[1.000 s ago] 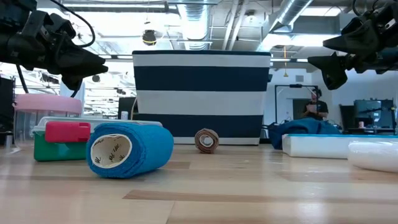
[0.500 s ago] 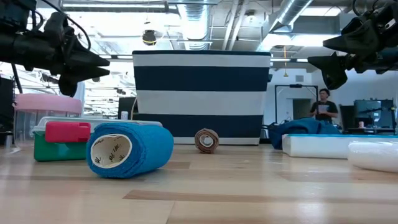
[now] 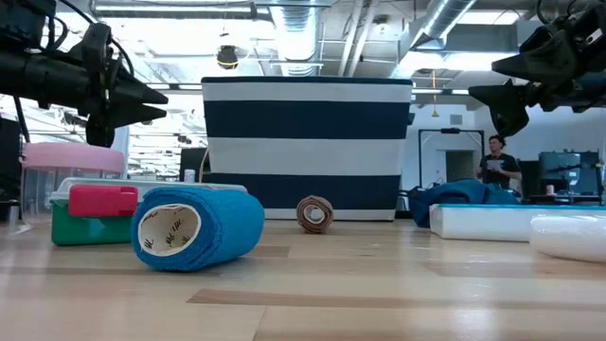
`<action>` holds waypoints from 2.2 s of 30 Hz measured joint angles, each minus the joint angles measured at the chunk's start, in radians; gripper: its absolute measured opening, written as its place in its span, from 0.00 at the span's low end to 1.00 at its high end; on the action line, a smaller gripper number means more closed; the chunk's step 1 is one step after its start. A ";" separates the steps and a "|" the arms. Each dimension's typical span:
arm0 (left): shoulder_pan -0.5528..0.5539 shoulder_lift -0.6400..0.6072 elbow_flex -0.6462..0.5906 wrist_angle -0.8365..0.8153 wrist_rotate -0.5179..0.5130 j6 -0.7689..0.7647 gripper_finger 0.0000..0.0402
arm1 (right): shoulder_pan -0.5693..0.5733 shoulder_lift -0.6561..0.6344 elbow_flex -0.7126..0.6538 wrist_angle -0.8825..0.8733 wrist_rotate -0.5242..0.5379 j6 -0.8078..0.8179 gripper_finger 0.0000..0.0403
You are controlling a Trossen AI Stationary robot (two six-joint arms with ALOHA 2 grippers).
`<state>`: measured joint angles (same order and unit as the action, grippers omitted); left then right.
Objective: Pick & place medical supplies in basket/bin
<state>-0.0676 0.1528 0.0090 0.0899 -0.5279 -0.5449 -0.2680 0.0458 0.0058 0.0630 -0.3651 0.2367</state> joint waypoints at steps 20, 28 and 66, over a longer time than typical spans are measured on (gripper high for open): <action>0.000 0.000 0.000 -0.013 0.182 0.004 0.28 | 0.000 0.000 0.000 0.000 0.000 0.000 0.56; 0.000 0.000 0.000 -0.012 0.156 0.069 0.28 | 0.000 0.000 0.000 0.000 0.000 0.000 0.56; 0.000 0.000 0.021 0.069 -0.027 0.346 0.28 | 0.000 0.000 0.000 0.000 0.000 0.000 0.56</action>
<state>-0.0673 0.1524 0.0299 0.1587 -0.5552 -0.1987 -0.2680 0.0459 0.0058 0.0628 -0.3650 0.2367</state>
